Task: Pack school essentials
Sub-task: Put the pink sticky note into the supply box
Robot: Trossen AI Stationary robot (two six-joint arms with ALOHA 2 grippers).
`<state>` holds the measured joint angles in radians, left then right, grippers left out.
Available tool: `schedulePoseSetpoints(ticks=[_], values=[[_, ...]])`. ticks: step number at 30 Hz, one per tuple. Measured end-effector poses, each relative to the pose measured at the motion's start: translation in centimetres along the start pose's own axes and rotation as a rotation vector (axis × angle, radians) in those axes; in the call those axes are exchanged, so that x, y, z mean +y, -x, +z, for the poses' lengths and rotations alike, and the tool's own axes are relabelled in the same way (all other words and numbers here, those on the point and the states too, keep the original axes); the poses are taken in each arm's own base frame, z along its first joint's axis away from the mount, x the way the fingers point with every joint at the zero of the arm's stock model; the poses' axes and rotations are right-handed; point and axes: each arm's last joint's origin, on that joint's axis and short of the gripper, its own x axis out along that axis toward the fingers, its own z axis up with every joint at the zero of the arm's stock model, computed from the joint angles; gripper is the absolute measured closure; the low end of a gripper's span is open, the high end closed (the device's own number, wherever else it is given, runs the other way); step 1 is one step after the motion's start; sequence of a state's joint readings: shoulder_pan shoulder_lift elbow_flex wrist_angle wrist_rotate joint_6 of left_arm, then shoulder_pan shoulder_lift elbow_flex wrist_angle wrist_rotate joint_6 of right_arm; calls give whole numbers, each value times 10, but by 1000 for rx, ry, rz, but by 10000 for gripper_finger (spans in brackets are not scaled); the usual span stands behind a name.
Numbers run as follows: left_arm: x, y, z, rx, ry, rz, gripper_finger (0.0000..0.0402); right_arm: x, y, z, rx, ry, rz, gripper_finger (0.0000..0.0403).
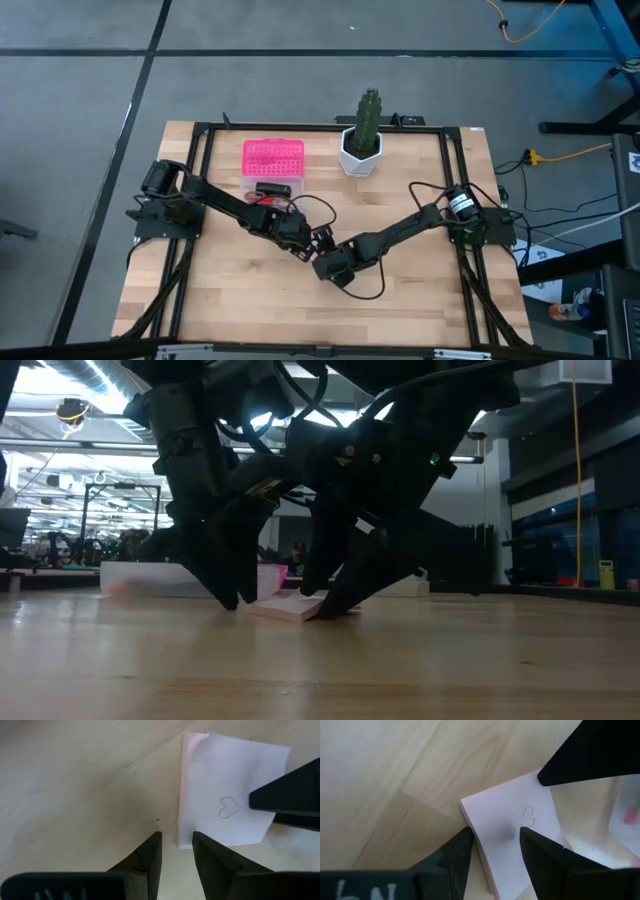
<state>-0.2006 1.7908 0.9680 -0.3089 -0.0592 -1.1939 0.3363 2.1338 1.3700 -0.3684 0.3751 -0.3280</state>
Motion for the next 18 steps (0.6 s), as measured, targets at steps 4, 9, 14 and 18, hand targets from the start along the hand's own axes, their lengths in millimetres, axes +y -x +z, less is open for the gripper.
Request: schedulePoseSetpoints(ticks=[4,9,14,18], values=[[-4,-1,1,-2,0,-45,296,-1,0,2,-21,1,-12,231],[-4,-1,1,-3,-17,-52,296,-1,-1,2,-24,2,-20,231],[-3,-1,1,-21,1,-28,296,-1,-1,2,-16,3,-27,231],[-4,-1,1,11,-21,-53,296,-2,0,2,-6,0,-69,231]])
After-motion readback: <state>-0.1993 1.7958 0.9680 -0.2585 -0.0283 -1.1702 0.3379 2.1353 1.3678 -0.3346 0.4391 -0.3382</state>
